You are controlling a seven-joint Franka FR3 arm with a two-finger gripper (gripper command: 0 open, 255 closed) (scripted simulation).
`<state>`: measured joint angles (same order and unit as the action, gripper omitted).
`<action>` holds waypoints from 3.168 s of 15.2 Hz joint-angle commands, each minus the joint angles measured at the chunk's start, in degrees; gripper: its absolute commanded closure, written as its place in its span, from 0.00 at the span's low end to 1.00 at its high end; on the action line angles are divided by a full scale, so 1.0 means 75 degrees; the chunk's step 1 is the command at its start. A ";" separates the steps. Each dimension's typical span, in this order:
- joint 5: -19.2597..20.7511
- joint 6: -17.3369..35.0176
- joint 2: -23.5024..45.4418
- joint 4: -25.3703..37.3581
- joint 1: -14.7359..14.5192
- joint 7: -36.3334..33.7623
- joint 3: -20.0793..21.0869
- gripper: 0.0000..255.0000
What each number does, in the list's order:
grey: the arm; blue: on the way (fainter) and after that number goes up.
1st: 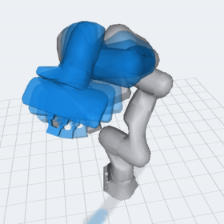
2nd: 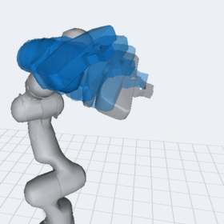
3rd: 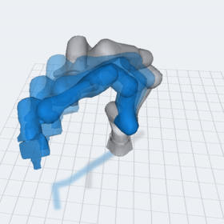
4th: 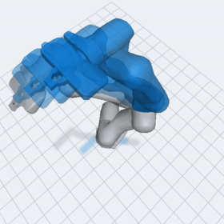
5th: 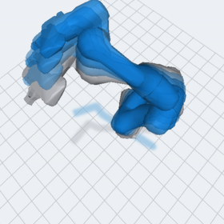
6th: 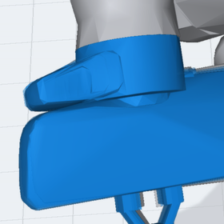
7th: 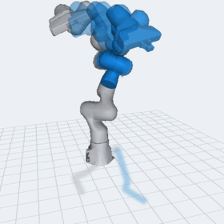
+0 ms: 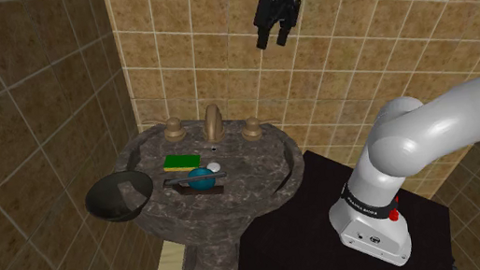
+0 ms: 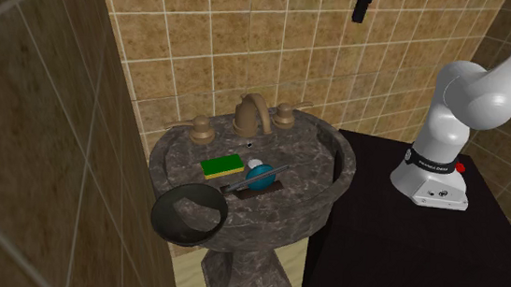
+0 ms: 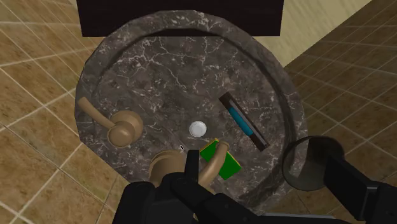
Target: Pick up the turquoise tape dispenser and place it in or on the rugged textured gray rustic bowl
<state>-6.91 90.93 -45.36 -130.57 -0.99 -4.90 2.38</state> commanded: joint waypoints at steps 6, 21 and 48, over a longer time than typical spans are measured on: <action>0.0068 0.1038 0.0891 -0.0426 -0.0226 0.0539 0.0138 0.00; 0.0536 0.3887 0.4498 -0.0486 -0.0738 0.1796 0.0679 0.00; 0.2284 0.6355 0.9488 0.1091 -0.1383 0.2087 0.0885 0.00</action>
<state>10.20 138.53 25.77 -122.37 -11.36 10.76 9.03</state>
